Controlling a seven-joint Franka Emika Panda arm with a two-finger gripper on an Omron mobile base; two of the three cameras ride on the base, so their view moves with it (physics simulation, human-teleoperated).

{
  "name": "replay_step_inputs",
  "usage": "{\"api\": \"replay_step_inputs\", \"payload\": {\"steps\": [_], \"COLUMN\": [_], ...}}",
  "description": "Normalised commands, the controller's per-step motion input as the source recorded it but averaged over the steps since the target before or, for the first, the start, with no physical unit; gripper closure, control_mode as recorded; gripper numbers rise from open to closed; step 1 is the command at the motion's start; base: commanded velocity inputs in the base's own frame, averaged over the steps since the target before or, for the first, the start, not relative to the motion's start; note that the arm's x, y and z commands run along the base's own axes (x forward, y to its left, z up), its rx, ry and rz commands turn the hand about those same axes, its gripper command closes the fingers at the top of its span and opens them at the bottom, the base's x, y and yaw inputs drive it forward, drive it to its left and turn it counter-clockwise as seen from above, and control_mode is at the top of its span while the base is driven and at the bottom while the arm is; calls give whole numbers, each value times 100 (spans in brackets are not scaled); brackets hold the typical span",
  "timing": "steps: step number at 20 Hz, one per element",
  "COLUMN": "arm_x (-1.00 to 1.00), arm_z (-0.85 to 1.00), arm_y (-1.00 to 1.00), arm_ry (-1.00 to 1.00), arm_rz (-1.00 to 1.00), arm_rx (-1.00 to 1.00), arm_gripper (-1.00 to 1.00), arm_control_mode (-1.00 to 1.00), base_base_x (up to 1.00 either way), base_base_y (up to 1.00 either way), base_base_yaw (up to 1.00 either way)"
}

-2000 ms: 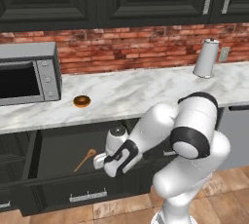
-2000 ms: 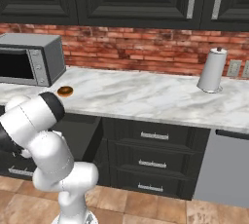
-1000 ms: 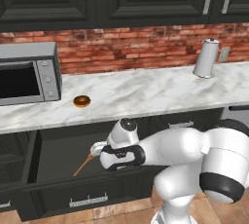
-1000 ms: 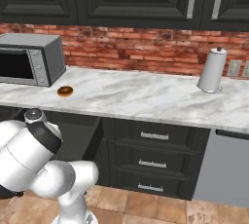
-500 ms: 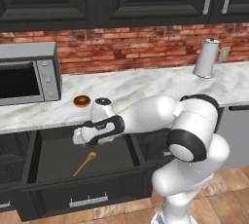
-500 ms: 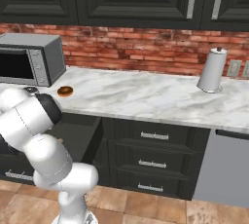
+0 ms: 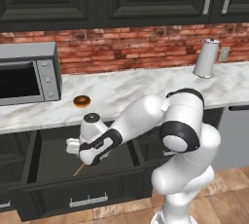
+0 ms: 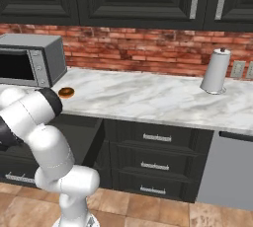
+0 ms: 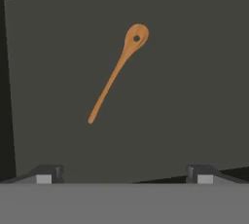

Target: Pick the wooden spoon from the drawer and place it on the counter.

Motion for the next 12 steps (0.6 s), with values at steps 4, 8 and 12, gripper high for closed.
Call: {"api": "replay_step_inputs", "payload": {"steps": [4,8,12], "arm_x": [10,10,24], "arm_z": [-35,-31,-26], "arm_y": [0,0,0], "arm_ry": [0,0,0], "arm_rz": [-13,-11,-8], "arm_rx": [2,0,0], "arm_gripper": [-100,-100,-100], "arm_control_mode": [-100,-100,-100], "base_base_x": [0,0,0], "base_base_y": [0,0,0], "base_base_yaw": [0,0,0]}}
